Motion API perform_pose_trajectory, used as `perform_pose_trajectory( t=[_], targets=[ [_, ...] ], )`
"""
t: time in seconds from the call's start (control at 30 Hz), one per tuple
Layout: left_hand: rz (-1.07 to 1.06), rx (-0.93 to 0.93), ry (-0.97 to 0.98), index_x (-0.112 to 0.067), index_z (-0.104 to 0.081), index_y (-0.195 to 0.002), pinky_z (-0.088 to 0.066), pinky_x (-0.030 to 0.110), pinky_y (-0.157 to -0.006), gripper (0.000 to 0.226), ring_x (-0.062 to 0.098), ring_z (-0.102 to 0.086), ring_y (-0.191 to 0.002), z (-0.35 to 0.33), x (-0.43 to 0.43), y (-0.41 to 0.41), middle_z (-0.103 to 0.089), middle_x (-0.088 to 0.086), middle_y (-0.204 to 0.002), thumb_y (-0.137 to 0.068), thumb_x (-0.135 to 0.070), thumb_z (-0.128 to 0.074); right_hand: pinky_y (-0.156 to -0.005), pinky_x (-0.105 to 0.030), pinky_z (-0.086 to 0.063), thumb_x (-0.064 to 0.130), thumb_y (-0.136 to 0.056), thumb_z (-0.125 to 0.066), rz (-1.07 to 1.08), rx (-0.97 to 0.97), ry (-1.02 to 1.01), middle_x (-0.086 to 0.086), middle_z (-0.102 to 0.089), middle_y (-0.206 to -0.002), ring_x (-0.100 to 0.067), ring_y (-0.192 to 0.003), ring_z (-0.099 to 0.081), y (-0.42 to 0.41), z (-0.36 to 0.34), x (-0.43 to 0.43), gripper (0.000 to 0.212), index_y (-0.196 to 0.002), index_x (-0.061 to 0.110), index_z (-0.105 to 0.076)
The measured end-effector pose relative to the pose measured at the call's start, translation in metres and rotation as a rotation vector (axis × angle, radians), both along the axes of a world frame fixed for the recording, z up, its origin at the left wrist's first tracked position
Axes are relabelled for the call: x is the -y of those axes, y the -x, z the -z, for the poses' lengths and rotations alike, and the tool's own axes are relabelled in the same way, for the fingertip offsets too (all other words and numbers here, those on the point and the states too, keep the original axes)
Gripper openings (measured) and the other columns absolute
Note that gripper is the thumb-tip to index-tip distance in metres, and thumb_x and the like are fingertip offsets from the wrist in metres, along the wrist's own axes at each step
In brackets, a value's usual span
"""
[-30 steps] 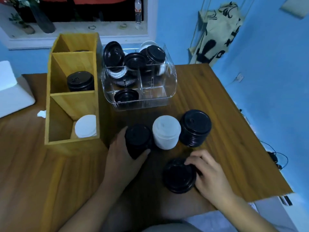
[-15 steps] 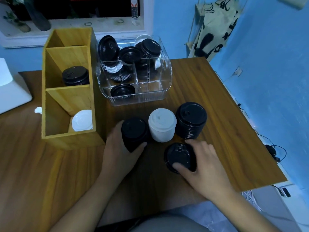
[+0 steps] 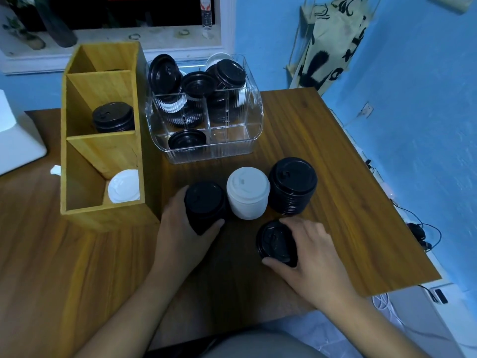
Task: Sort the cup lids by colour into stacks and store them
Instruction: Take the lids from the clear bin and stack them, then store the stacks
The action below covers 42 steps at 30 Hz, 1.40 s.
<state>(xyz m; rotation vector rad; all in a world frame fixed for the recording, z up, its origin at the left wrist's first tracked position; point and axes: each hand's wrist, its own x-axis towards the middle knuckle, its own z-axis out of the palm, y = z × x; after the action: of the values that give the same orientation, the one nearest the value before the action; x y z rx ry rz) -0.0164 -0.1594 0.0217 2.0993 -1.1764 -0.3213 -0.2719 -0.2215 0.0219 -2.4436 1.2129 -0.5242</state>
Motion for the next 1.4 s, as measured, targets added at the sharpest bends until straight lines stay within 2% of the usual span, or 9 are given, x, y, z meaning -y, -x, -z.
perform_pose_trajectory(
  t=[0.1,0.2,0.47,0.57,0.8,1.13,1.23,1.3,1.4],
  targets=[
    [-0.007,0.013,0.0,-0.023,-0.033,-0.15,-0.035,0.026,-0.103,0.099,0.016,-0.045,-0.133,0.001,0.0,0.0,-0.049,-0.003,-0.144,-0.071,-0.045,-0.088,-0.114,-0.038,-0.041,0.053,-0.084,-0.068,-0.08,0.088,-0.089,0.008,-0.043,-0.149,-0.01,-0.14,-0.038,0.004,0.007,0.002,0.066,-0.142,0.024,-0.052],
    [0.001,0.019,0.01,-0.022,-0.034,-0.15,-0.036,0.027,-0.103,0.099,0.016,-0.045,-0.133,0.002,0.0,-0.001,-0.05,-0.002,-0.144,-0.071,-0.044,-0.088,-0.117,-0.028,-0.031,0.058,-0.084,-0.066,-0.099,0.122,-0.135,0.008,-0.038,-0.156,-0.007,-0.146,-0.031,0.01,0.011,0.002,0.068,-0.142,0.025,-0.053],
    [0.013,0.022,0.01,-0.024,-0.036,-0.149,-0.038,0.028,-0.105,0.097,0.014,-0.046,-0.133,0.003,0.0,-0.004,-0.051,-0.006,-0.143,-0.07,-0.049,-0.086,-0.112,-0.033,-0.043,0.052,-0.082,-0.075,-0.285,0.212,-0.038,0.006,-0.053,-0.146,-0.013,-0.139,-0.045,0.014,-0.038,0.023,0.056,-0.128,0.02,-0.066],
    [0.002,0.009,0.009,-0.024,-0.036,-0.149,-0.038,0.028,-0.105,0.096,0.014,-0.045,-0.133,0.002,0.0,-0.003,-0.05,-0.005,-0.144,-0.071,-0.046,-0.087,-0.111,-0.039,-0.045,0.053,-0.085,-0.07,-0.204,0.275,0.05,0.005,-0.052,-0.147,-0.013,-0.139,-0.046,0.011,-0.07,0.051,0.054,-0.132,0.027,-0.062],
    [-0.012,-0.018,0.005,-0.025,-0.034,-0.15,-0.038,0.028,-0.104,0.097,0.014,-0.045,-0.133,0.0,0.0,-0.001,-0.05,-0.005,-0.145,-0.071,-0.045,-0.088,-0.114,-0.036,-0.036,0.049,-0.088,-0.063,-0.071,0.094,0.011,0.008,-0.042,-0.156,-0.012,-0.142,-0.033,-0.011,-0.075,0.098,0.054,-0.14,0.04,-0.055],
    [-0.017,-0.026,-0.021,-0.025,-0.032,-0.152,-0.037,0.03,-0.107,0.1,0.015,-0.042,-0.136,0.001,-0.001,-0.002,-0.047,-0.004,-0.148,-0.072,-0.049,-0.086,-0.118,-0.019,-0.016,0.045,-0.1,-0.048,-0.093,0.048,0.105,0.002,-0.029,-0.164,-0.011,-0.153,-0.02,-0.012,-0.035,0.096,0.052,-0.149,0.027,-0.049],
    [-0.015,-0.034,-0.027,-0.025,-0.03,-0.153,-0.036,0.03,-0.108,0.101,0.016,-0.042,-0.137,0.001,-0.001,-0.002,-0.045,-0.004,-0.15,-0.072,-0.049,-0.086,-0.113,-0.015,-0.02,0.044,-0.103,-0.048,-0.064,0.05,0.136,0.002,-0.031,-0.164,-0.012,-0.152,-0.023,-0.012,-0.028,0.096,0.049,-0.149,0.026,-0.049],
    [-0.01,-0.031,-0.03,-0.026,-0.029,-0.154,-0.035,0.029,-0.108,0.101,0.016,-0.041,-0.138,0.0,-0.001,-0.002,-0.044,-0.004,-0.151,-0.073,-0.049,-0.085,-0.115,-0.022,-0.026,0.049,-0.102,-0.044,-0.075,0.013,0.155,0.003,-0.031,-0.164,-0.013,-0.152,-0.024,-0.01,-0.029,0.097,0.052,-0.15,0.029,-0.047],
    [-0.008,-0.039,-0.042,-0.028,-0.027,-0.154,-0.031,0.026,-0.108,0.101,0.014,-0.038,-0.139,0.0,-0.002,-0.001,-0.042,-0.006,-0.153,-0.074,-0.051,-0.084,-0.124,-0.048,-0.023,0.061,-0.1,-0.035,-0.098,-0.103,0.147,0.006,-0.026,-0.166,-0.015,-0.155,-0.018,-0.007,-0.039,0.099,0.057,-0.152,0.038,-0.04]
  ],
)
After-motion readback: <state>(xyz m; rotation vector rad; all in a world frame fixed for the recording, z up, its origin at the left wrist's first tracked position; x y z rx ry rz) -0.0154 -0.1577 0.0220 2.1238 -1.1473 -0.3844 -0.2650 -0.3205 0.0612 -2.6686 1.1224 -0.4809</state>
